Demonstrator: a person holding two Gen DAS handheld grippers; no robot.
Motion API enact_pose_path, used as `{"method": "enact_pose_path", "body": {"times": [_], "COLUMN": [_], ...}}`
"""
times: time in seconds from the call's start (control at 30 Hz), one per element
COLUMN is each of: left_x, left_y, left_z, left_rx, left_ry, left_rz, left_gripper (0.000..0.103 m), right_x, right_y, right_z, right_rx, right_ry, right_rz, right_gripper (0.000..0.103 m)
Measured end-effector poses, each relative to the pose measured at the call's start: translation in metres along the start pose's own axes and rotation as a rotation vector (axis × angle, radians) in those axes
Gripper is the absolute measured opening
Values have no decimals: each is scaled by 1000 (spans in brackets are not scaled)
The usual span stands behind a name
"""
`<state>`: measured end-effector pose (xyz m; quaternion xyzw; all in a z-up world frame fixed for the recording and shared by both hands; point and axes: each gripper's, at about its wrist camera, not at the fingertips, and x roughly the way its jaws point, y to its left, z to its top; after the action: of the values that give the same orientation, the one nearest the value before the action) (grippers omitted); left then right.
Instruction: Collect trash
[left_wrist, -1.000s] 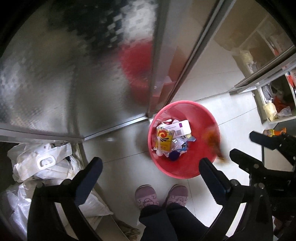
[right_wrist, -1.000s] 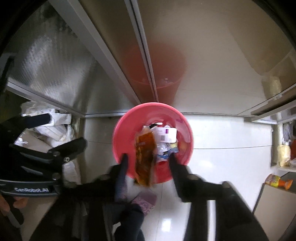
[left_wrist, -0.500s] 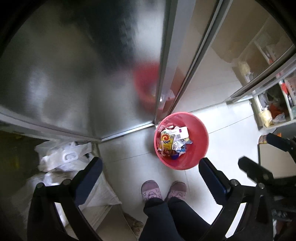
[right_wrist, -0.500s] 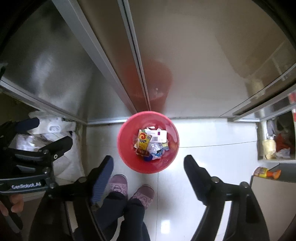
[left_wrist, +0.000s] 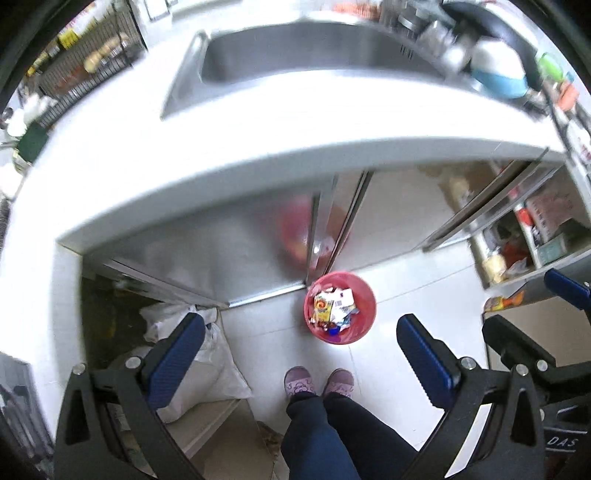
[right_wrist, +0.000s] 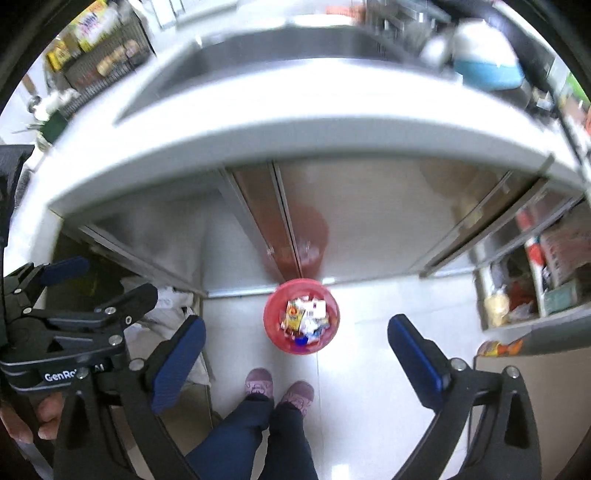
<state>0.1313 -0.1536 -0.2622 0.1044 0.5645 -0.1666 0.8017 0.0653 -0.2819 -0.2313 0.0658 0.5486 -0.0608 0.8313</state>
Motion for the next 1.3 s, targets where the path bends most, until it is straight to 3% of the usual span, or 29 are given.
{"method": "enact_pose_path", "body": {"times": [0.23,0.7,0.87,1.3], "left_x": [-99,-233,-264,-319], "left_y": [16,74,81,87], "left_z": [4,-15,-31,-82], "left_rx": [-66,-209,-211,-166], "left_ry": [-135,-429,-482,-538], "left_rz": [31,193,231,210], "left_gripper": [103,103,103,103], "right_x": [-85,-177,-201,-251], "right_y": [23,78,91,107], "right_z": [16,42,36,-5], "right_rx": [-61,-164,-170,-123], "right_ry": [-142,-412,-466,-516], "right_rz": [12,13,27,10], "right_gripper": [103,103,103,103]}}
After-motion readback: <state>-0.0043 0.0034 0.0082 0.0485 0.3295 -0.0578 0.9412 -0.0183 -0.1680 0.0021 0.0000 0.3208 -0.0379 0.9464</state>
